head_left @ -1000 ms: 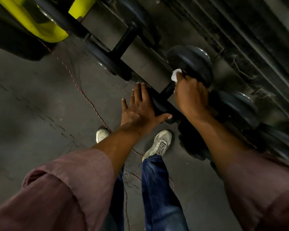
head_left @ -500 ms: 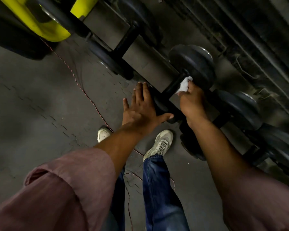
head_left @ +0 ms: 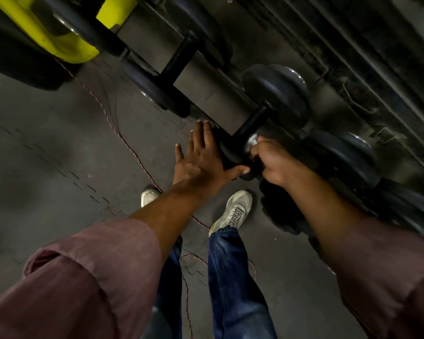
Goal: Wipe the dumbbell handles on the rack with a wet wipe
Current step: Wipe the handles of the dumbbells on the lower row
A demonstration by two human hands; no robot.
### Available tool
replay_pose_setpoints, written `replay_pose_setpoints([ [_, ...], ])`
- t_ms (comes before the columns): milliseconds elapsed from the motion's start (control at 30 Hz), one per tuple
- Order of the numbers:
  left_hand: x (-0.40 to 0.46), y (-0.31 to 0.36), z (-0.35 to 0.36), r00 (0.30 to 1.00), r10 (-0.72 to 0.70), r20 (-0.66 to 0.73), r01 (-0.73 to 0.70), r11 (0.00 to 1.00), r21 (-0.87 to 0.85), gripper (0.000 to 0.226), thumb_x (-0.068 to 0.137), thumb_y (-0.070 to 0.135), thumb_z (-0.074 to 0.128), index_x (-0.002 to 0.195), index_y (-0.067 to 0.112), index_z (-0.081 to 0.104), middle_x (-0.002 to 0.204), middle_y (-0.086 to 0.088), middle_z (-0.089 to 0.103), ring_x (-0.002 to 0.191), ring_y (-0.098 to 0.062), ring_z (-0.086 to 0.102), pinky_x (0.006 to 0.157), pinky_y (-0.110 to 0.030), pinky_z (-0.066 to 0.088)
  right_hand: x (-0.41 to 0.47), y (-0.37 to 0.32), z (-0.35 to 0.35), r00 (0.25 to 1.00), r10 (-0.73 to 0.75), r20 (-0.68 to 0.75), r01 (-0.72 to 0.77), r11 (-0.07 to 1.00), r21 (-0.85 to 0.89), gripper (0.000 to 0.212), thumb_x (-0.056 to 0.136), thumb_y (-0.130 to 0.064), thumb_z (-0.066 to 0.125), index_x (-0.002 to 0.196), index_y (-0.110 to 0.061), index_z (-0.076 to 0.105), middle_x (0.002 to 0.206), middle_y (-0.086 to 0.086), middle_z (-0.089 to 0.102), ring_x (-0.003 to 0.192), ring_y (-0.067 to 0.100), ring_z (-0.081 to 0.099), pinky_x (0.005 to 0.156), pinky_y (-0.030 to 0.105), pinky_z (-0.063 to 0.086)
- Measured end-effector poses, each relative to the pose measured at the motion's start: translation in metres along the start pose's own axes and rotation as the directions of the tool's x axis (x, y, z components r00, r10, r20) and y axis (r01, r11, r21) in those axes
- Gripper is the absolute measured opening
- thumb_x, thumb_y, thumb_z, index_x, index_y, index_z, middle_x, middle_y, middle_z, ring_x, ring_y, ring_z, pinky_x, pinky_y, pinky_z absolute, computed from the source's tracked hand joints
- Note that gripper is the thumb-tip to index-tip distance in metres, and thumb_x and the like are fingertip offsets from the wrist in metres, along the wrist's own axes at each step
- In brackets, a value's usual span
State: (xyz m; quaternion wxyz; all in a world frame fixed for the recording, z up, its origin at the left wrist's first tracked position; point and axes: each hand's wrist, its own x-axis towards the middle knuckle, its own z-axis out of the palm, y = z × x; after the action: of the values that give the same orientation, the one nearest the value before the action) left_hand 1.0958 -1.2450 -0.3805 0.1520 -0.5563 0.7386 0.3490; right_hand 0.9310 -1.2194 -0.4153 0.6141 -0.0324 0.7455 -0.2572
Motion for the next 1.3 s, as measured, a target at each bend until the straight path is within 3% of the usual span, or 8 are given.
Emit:
replay_pose_setpoints([
  [133,0.000,0.000,-0.001,1.000,0.008,0.007,-0.008,1.000,-0.002,0.133,0.073,0.086,0.059,0.161,0.016,-0.013,0.170,-0.006,-0.014,0.157,-0.026,-0.003,0.125,-0.060,0.005,0.016,-0.008,-0.005,0.996,-0.050,-0.074,0.064,0.975,0.210,0.042,0.081,0.019,0.037,0.099,-0.008,0.064,0.088,0.008,0.062,0.087,0.022,0.059,0.072,0.025,0.048],
  [267,0.000,-0.001,-0.001,1.000,0.007,0.002,-0.007,1.000,-0.007,0.133,0.073,0.085,0.060,0.161,0.015,-0.012,0.170,-0.006,-0.013,0.157,-0.026,-0.003,0.125,-0.060,0.005,0.029,-0.013,-0.004,0.987,-0.066,-0.149,0.140,0.810,0.570,0.067,0.084,0.019,0.033,0.135,-0.018,0.052,0.131,0.008,0.056,0.109,0.018,0.056,0.080,0.021,0.050],
  [433,0.001,0.000,0.000,1.000,0.006,0.003,-0.006,1.000,0.004,0.134,0.072,0.086,0.060,0.161,0.016,-0.011,0.170,-0.005,-0.013,0.157,-0.025,-0.003,0.125,-0.060,0.006,0.023,0.000,-0.003,0.994,-0.107,-0.028,0.107,0.876,0.470,0.071,0.077,0.019,0.037,0.129,-0.026,0.056,0.117,0.008,0.064,0.102,0.022,0.063,0.072,0.026,0.055],
  [667,0.004,-0.004,0.004,1.000,0.010,-0.005,-0.010,1.000,0.027,0.134,0.071,0.090,0.057,0.161,0.016,-0.009,0.171,-0.005,-0.010,0.157,-0.026,0.000,0.124,-0.060,0.008,0.024,0.001,-0.007,0.989,-0.042,0.145,0.018,0.986,0.164,0.052,0.077,0.011,0.041,0.098,-0.028,0.068,0.090,0.002,0.068,0.094,0.020,0.061,0.093,0.038,0.051],
  [933,0.003,-0.001,0.003,1.000,-0.010,0.014,0.010,0.998,0.055,0.132,0.071,0.089,0.057,0.161,0.018,-0.008,0.171,-0.004,-0.010,0.157,-0.026,0.002,0.124,-0.061,0.008,0.030,-0.006,-0.013,0.987,-0.143,0.079,0.084,0.858,0.507,0.065,0.077,0.017,0.039,0.125,-0.024,0.055,0.104,0.002,0.063,0.097,0.017,0.059,0.073,0.027,0.050],
  [1033,0.002,0.002,0.001,0.999,-0.029,0.025,0.027,0.995,0.091,0.131,0.071,0.091,0.053,0.161,0.019,-0.008,0.171,-0.005,-0.010,0.157,-0.026,0.002,0.125,-0.059,0.008,0.023,-0.001,-0.014,0.983,-0.104,0.149,0.036,0.915,0.402,0.061,0.075,0.016,0.040,0.113,-0.026,0.063,0.101,0.002,0.066,0.094,0.017,0.060,0.076,0.028,0.051],
  [1167,0.004,0.004,-0.003,0.996,-0.066,0.063,0.056,0.986,0.159,0.130,0.069,0.096,0.045,0.162,0.022,-0.009,0.171,-0.004,-0.012,0.157,-0.025,0.000,0.125,-0.060,0.006,0.009,-0.004,-0.008,0.987,-0.053,0.151,0.052,0.999,0.012,0.036,0.076,0.016,0.042,0.071,-0.016,0.056,0.055,-0.007,0.060,0.068,0.015,0.055,0.060,0.025,0.044],
  [1300,0.006,0.009,-0.007,0.988,-0.095,0.119,0.070,0.977,0.200,0.129,0.072,0.095,0.045,0.162,0.023,-0.012,0.170,-0.004,-0.015,0.157,-0.026,-0.004,0.123,-0.063,0.004,0.007,-0.005,-0.011,0.985,-0.112,0.132,0.148,0.941,-0.305,0.026,0.081,0.005,0.048,0.067,-0.012,0.062,0.066,0.002,0.061,0.063,0.015,0.055,0.058,0.022,0.042],
])
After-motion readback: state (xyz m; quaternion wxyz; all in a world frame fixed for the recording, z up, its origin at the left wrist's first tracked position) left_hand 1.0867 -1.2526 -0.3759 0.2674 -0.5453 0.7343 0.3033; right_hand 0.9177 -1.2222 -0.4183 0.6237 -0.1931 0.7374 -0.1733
